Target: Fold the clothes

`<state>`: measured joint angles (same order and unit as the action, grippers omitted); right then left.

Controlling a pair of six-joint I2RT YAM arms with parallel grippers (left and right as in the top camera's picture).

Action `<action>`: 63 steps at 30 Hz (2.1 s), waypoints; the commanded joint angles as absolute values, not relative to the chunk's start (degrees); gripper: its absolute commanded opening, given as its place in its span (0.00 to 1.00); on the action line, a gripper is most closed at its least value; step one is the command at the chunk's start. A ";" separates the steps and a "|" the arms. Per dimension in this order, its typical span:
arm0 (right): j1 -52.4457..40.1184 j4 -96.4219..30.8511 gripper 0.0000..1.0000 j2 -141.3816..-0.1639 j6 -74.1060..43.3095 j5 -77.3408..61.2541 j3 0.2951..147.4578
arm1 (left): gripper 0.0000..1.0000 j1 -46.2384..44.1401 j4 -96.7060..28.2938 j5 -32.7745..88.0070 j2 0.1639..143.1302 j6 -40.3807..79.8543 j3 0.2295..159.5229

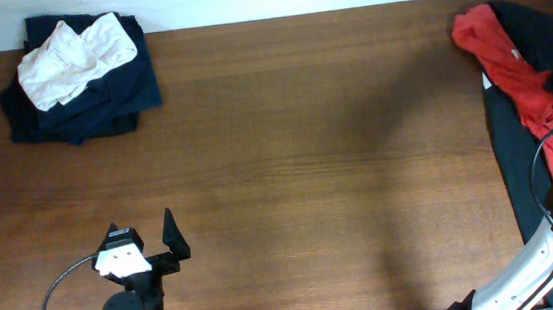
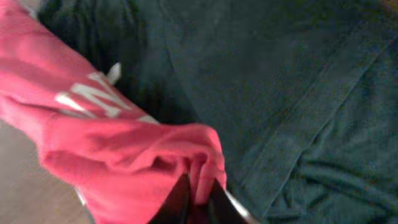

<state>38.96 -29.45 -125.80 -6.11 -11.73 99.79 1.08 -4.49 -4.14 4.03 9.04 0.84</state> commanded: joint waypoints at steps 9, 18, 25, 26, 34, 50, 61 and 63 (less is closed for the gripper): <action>24.21 -43.77 0.04 -114.21 -6.55 -38.79 113.43 | 0.99 1.28 -4.80 1.32 4.19 8.16 0.54; -13.08 -40.53 0.04 -112.81 -13.41 -38.81 113.43 | 0.99 1.28 -3.57 13.26 4.29 8.29 0.54; -32.99 -37.04 0.17 -112.99 -16.78 -33.12 113.43 | 0.99 1.28 -3.55 14.44 4.29 8.29 0.62; -34.00 -36.69 0.40 -112.99 -17.45 -32.75 113.43 | 0.99 1.28 -3.66 14.50 4.29 8.29 0.78; -24.80 -45.04 0.99 -112.16 -18.96 -31.92 121.49 | 0.99 1.28 -24.91 19.27 4.29 1.96 12.73; -7.79 -75.22 0.99 -111.46 -23.35 -12.60 127.63 | 0.99 1.28 -42.39 24.03 39.83 -6.85 41.08; -7.79 -87.11 0.99 -111.68 -19.55 -3.73 127.61 | 0.99 4.71 -60.47 14.04 80.12 -4.01 72.49; -7.79 -88.49 0.99 -111.79 -19.53 -2.02 127.61 | 0.99 8.16 -64.58 14.24 85.03 -3.51 72.51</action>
